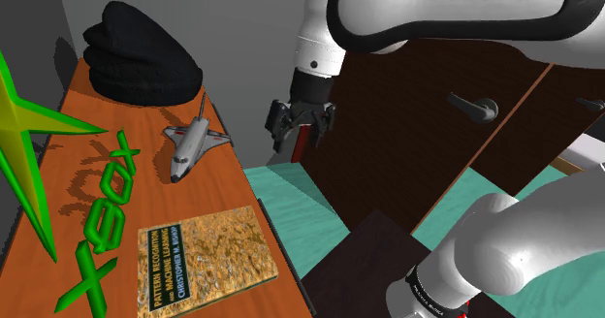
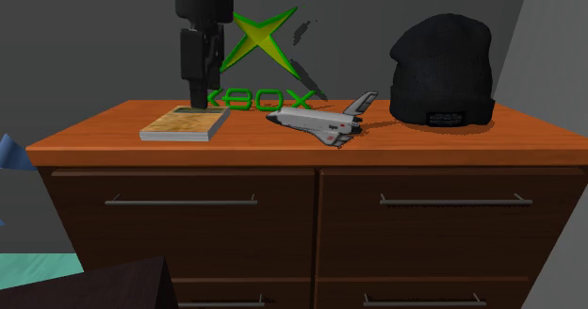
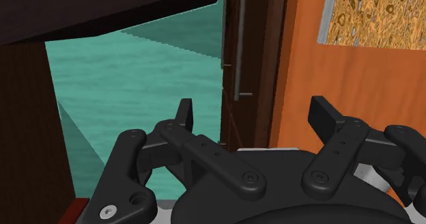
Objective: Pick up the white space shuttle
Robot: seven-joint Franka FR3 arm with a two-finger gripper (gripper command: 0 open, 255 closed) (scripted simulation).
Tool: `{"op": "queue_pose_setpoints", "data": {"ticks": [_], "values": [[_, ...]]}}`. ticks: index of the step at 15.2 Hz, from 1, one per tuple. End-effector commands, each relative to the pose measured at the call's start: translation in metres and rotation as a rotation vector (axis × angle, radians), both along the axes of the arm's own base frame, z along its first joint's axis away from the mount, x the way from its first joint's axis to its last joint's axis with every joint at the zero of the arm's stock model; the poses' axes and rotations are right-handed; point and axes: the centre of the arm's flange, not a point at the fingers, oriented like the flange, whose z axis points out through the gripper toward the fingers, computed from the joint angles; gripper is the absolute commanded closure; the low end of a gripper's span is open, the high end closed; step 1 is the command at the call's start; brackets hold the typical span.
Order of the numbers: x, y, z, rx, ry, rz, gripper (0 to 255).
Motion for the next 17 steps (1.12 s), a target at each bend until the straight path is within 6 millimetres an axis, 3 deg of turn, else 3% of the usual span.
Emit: {"op": "queue_pose_setpoints", "data": {"ticks": [1,9,17], "values": [[0.021,0.019,-0.005,0.001,-0.007,-0.055,0],[0.098,0.078,-0.021,0.0,-0.033,-0.257,0],[0.186,0.119,-0.036,-0.002,-0.058,-0.459,0]]}}
